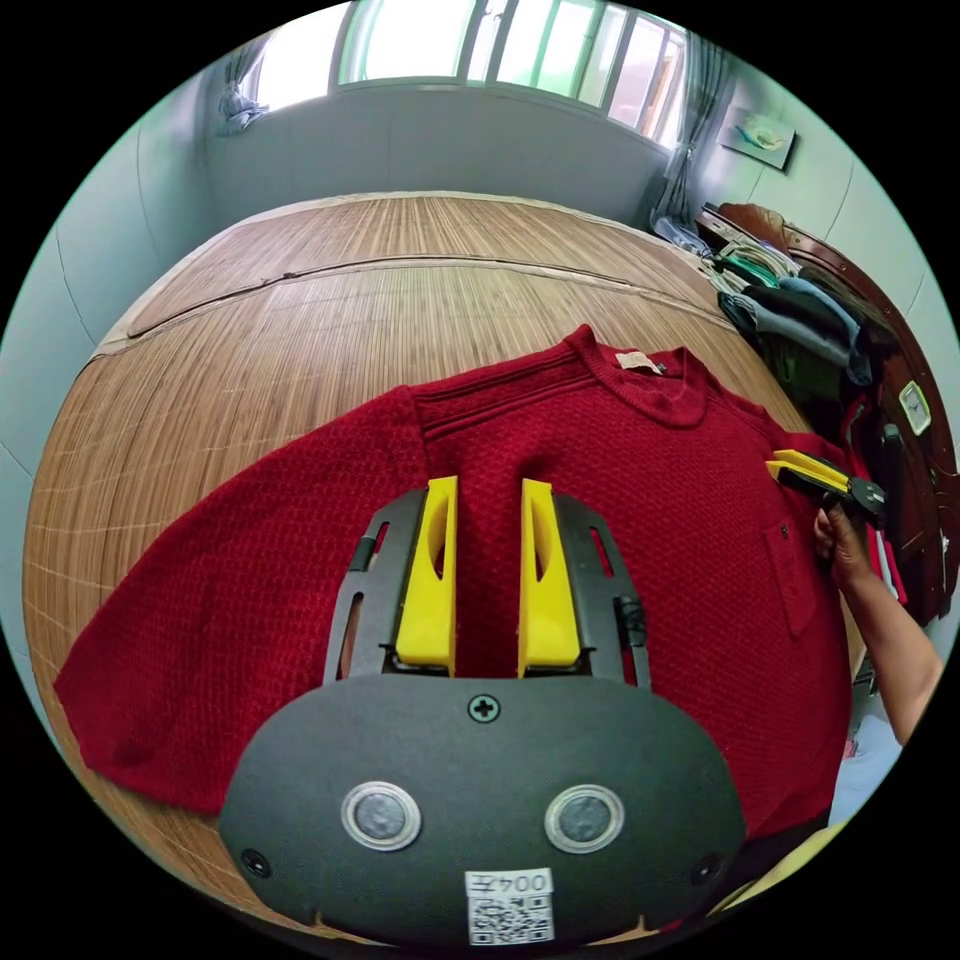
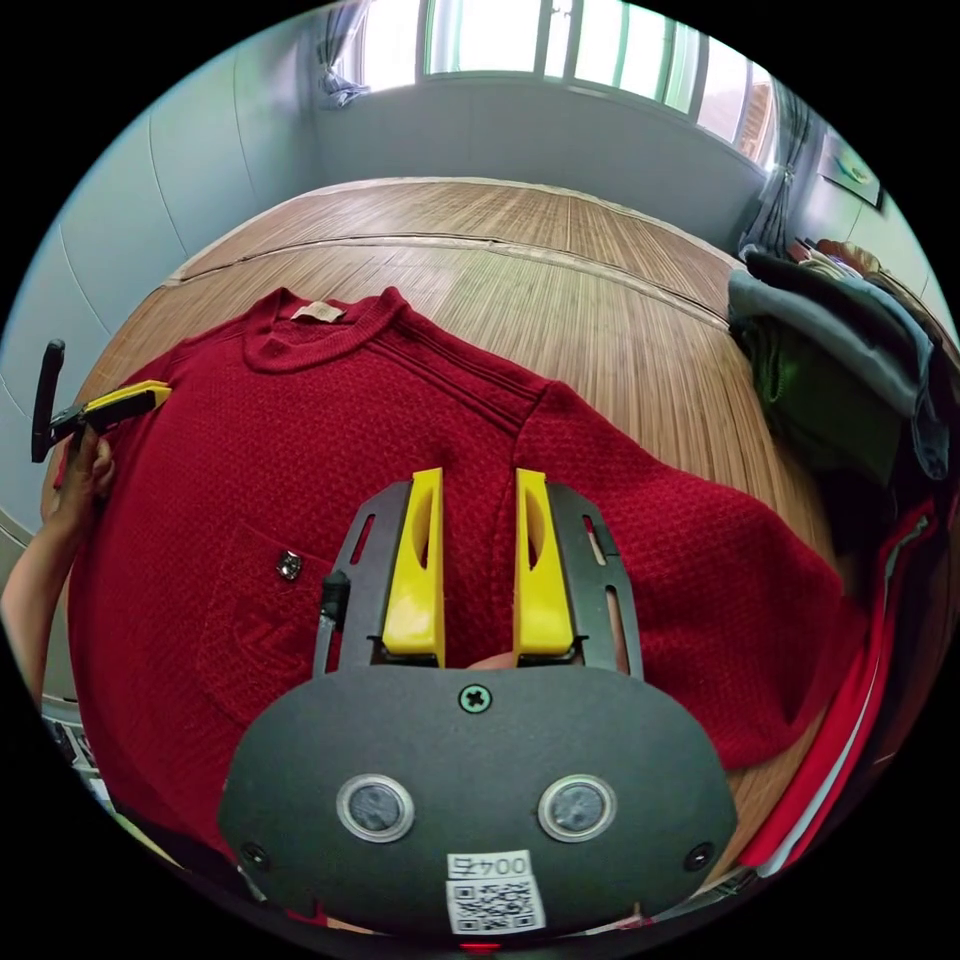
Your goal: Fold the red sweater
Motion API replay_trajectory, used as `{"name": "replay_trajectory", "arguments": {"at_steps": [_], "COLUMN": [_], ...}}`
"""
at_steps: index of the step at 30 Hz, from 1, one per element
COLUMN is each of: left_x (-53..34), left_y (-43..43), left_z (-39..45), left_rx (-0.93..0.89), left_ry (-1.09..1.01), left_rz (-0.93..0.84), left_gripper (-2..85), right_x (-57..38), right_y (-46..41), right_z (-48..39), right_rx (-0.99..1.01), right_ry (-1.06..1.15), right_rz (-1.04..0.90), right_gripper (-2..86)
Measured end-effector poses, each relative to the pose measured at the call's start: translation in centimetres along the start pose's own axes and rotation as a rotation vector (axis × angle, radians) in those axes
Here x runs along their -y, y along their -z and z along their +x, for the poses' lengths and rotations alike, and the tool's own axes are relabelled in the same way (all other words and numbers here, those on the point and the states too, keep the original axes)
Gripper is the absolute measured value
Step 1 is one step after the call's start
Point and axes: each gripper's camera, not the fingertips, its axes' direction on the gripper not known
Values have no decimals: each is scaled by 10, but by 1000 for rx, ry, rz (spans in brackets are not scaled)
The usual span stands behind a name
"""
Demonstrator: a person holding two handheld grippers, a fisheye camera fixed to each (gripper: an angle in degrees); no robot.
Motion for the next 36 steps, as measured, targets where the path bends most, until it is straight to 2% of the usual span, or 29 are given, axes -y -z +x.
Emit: {"name": "replay_trajectory", "arguments": {"at_steps": [4, 6, 8, 10, 12, 13, 17, 20, 23, 28, 33, 36], "left_x": [12, 16, 15, -2, -27, -46, -100, -126, -144, -147, -143, -145], "left_y": [-6, -4, 16, 54, 92, 112, 149, 148, 128, 119, 117, 130], "left_z": [0, 1, 6, 14, 13, 4, -79, -153, -200, -209, -232, -226], "left_rx": [-13, -39, -91, -121, -73, 6, 260, 248, 211, 352, 320, 175], "left_ry": [7, -2, 0, -25, -10, 27, 219, 391, 494, 422, 424, 429], "left_rz": [-1, -20, -46, 43, 109, 133, 84, -13, -110, -78, -88, -41], "left_gripper": [86, 84, 71, 63, 73, 86, 148, 191, 195, 156, 159, 178], "right_x": [15, 18, 4, -19, -50, -72, -136, -151, -144, -144, -145, -147], "right_y": [-8, -1, 34, 60, 75, 79, 74, 65, 57, 51, 46, 43], "right_z": [9, 15, 11, -6, -26, -38, -65, -78, -89, -89, -82, -81], "right_rx": [26, 73, 184, 227, 255, 276, 285, 235, 173, 152, 165, 159], "right_ry": [-7, -32, -60, -40, -10, 2, 18, 52, 81, 91, 79, 81], "right_rz": [-6, -19, 58, 100, 98, 85, 27, -1, -26, -22, -16, -14], "right_gripper": [113, 118, 127, 134, 139, 140, 141, 141, 142, 141, 139, 138]}}
